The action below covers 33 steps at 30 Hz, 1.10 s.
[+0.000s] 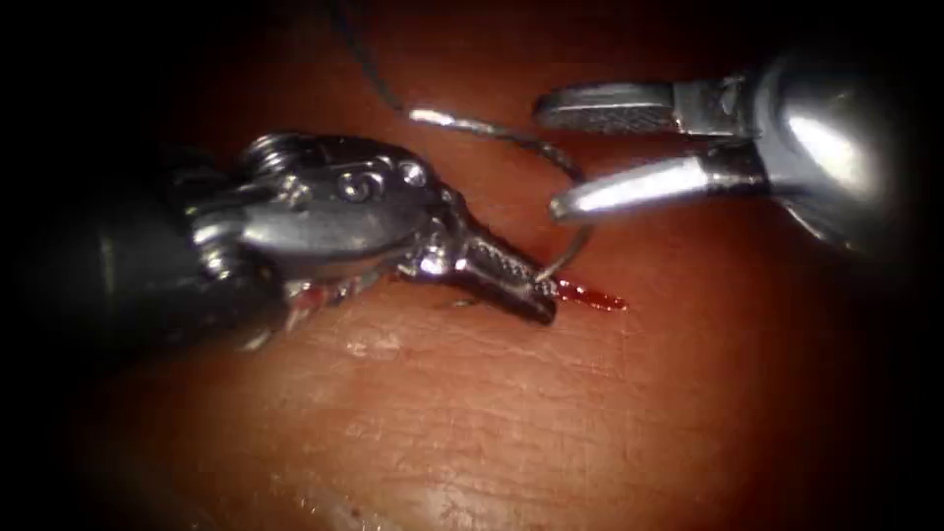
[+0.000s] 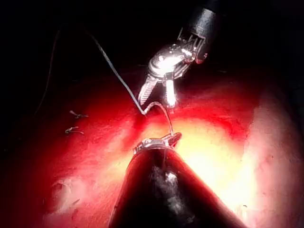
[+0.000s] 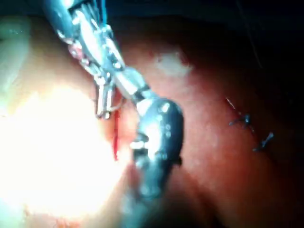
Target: Wound Closure
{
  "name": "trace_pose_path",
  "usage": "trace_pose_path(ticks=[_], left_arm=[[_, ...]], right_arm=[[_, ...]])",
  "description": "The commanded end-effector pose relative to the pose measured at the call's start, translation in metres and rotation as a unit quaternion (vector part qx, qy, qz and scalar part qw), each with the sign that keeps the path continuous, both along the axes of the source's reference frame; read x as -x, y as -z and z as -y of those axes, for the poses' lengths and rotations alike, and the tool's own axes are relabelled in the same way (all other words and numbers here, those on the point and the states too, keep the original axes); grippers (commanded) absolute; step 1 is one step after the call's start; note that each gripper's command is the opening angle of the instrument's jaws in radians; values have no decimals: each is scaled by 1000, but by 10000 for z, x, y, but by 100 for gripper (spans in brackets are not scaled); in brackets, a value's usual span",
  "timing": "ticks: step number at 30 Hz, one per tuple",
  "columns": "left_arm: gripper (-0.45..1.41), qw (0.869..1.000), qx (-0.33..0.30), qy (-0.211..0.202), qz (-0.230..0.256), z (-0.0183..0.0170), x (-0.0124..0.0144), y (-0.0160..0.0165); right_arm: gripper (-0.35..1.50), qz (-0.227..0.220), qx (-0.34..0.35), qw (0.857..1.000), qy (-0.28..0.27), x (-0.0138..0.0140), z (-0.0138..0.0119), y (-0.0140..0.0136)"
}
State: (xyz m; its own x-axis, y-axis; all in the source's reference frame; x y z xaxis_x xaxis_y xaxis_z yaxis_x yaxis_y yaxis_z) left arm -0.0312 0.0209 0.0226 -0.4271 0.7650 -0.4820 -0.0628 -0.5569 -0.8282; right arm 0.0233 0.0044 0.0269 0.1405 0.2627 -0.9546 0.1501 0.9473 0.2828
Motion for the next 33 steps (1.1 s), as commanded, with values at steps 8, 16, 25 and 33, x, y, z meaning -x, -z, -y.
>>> trace_pose_path(ticks=[8, 16, 25, 33], left_arm=[[-1, 999, -2, 40, -22, -6, 0, -2], [5, 993, 6, 99, -58, -8, -1, -1], [15, 986, 8, 145, -87, -5, 0, 1], [19, 981, 4, 165, -100, -4, 0, 3]], right_arm=[[133, 62, 4, 994, -86, -5, -5, 9], [130, 214, 43, 958, -185, -12, 6, 34], [130, 259, 122, 936, -207, -38, 15, 43], [128, 262, 180, 925, -207, -52, 28, 35]])
